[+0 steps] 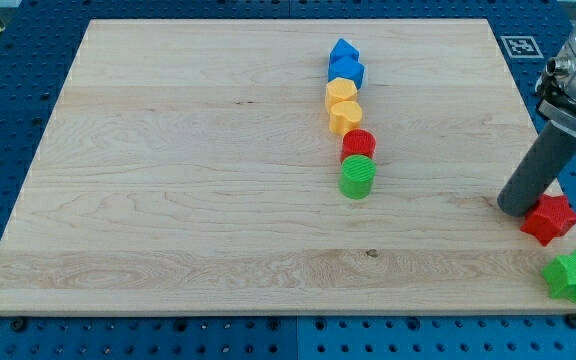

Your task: Push red star down a bit

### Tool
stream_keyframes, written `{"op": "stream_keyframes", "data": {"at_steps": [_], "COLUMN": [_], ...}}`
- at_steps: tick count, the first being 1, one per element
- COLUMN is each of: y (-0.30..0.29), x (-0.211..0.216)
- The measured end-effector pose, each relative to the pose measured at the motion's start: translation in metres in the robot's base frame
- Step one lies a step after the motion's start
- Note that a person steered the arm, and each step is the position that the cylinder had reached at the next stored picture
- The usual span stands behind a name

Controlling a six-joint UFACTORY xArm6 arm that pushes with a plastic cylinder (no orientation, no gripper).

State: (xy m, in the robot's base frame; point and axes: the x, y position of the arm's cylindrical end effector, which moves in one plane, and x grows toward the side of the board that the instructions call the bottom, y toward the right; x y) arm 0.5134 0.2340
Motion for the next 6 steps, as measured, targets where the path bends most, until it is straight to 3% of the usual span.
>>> {"op": "stream_keyframes", "data": {"at_steps": [1,5,6], "y": [0.016,0.025,-0.017], "x": [-0.04,0.0,-0.011]}}
